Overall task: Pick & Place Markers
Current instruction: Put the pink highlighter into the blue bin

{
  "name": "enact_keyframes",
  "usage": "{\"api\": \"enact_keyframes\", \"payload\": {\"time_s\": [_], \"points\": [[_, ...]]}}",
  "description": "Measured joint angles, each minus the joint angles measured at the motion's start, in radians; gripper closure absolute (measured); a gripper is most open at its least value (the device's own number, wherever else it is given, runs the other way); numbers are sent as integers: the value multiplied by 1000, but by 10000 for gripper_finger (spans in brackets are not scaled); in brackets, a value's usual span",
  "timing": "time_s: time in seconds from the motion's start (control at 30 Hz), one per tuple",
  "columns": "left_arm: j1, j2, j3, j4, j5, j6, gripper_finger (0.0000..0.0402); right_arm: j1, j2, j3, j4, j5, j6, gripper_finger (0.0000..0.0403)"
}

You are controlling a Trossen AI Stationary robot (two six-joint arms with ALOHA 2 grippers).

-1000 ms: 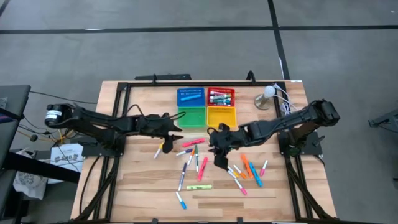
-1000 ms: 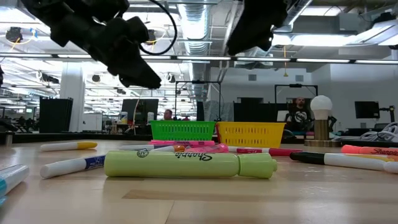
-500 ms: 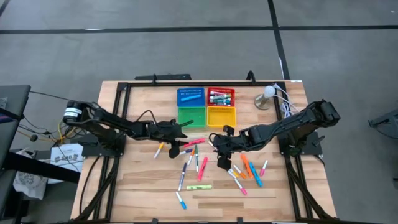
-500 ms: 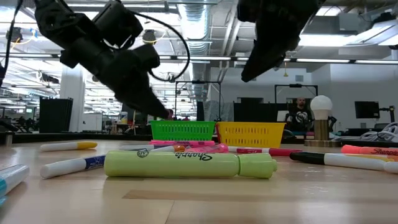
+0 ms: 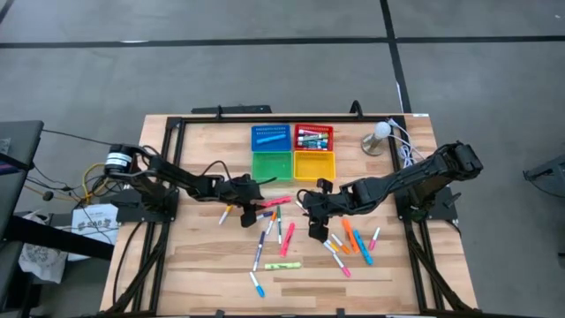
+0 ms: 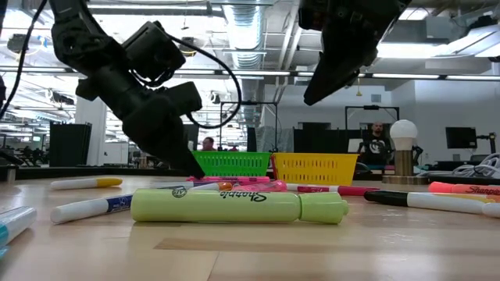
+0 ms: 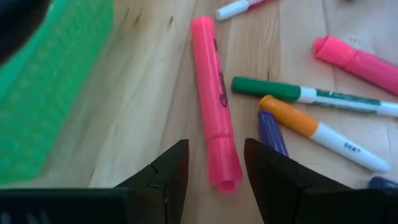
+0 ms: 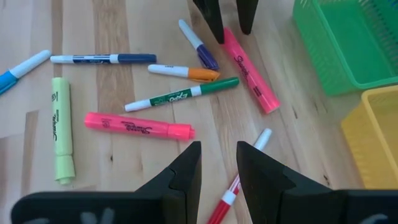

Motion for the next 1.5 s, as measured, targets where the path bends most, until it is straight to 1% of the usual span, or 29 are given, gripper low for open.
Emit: {"api": "enact_keyframes", "payload": {"time_s": [0.83, 1.0, 1.5], "points": [[0, 13, 0, 2, 0, 12, 250, 0, 0, 0, 0, -2, 3, 311], [0, 13, 0, -9, -15, 12, 273, 0, 0, 0, 0, -3, 3, 311], [0, 11, 0, -6, -4, 8, 338, 0, 0, 0, 0, -3, 11, 311]]}}
